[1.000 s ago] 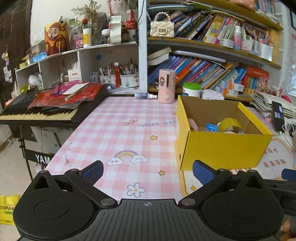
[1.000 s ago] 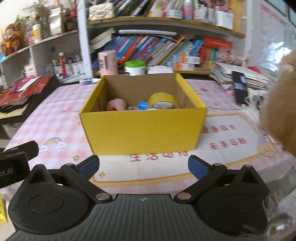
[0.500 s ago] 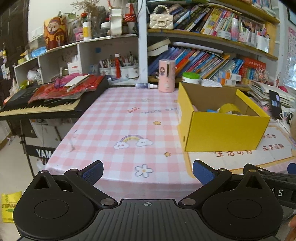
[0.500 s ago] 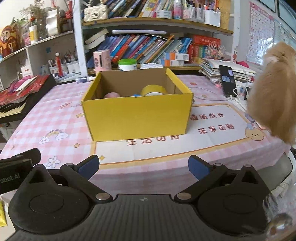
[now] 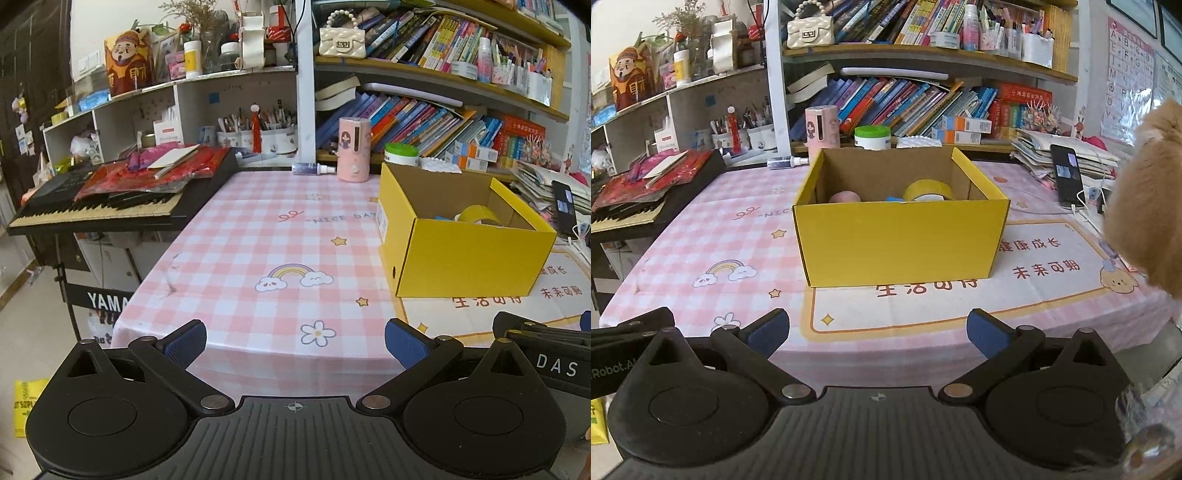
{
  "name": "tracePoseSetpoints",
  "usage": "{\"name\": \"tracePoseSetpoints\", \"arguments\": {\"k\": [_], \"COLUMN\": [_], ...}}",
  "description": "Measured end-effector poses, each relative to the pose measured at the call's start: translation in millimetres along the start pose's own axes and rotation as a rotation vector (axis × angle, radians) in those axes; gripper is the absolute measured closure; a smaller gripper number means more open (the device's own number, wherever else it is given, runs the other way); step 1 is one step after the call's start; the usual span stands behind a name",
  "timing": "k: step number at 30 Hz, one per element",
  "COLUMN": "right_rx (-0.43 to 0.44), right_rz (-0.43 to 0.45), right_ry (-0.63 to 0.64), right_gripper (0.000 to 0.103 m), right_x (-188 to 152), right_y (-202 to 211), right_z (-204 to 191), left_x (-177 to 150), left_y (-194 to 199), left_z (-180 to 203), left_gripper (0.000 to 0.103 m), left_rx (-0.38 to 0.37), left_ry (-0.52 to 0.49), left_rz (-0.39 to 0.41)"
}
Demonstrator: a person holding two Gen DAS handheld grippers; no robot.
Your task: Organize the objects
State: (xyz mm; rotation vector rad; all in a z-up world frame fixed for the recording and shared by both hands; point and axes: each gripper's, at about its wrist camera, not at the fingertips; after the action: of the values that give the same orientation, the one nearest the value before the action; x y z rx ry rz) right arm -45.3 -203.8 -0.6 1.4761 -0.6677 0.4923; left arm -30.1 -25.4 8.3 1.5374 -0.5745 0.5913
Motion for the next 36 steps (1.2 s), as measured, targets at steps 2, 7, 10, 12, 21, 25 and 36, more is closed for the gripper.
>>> {"name": "tracePoseSetpoints", "arguments": {"k": [2, 7, 10, 12, 21, 25, 36], "right_rx": [-0.001, -0.003, -0.004, -0.003, -0.006, -0.007, -0.009], "right_rz": [-0.001, 0.000, 0.004, 0.006, -0.002, -0.008, -0.004], "right_ry": [-0.002, -0.007, -0.002, -0.001, -0.007, -0.008, -0.005], "right_gripper": [0.000, 0.000, 0.000, 0.000, 0.000, 0.000, 0.000], "right_x": [-1, -2, -3, -5, -11, -11, -11], "right_y": [1, 2, 4, 5, 10, 10, 13], "right_z": [0, 1, 0, 0, 0, 2, 3], "left_x": [-1, -4, -6, -7, -11, -11, -11], "left_y": [1, 3, 4, 5, 7, 9, 8], "left_z": [1, 0, -2, -3, -3, -2, -3], "left_gripper": [0.000, 0.000, 0.000, 0.000, 0.000, 0.000, 0.000], "left_rx": [0.000, -0.007, -0.017, -0.018, -0.014, -0.013, 0.008], "left_ry": [-0.007, -0.005, 0.013, 0.016, -0.005, -0.007, 0.003], "left_rz": [0.002, 0.000, -0.005, -0.005, -0.003, 0.001, -0.023]}}
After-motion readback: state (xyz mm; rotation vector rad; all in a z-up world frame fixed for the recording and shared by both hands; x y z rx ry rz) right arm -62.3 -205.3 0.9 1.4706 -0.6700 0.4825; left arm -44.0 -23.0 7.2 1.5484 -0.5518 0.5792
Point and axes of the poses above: each gripper's, at about its wrist camera, not at the fingertips, and y roughly against the way its jaws point, z to its right, x to its top, and after that the axes turned 11 degrees about -z, right-handed
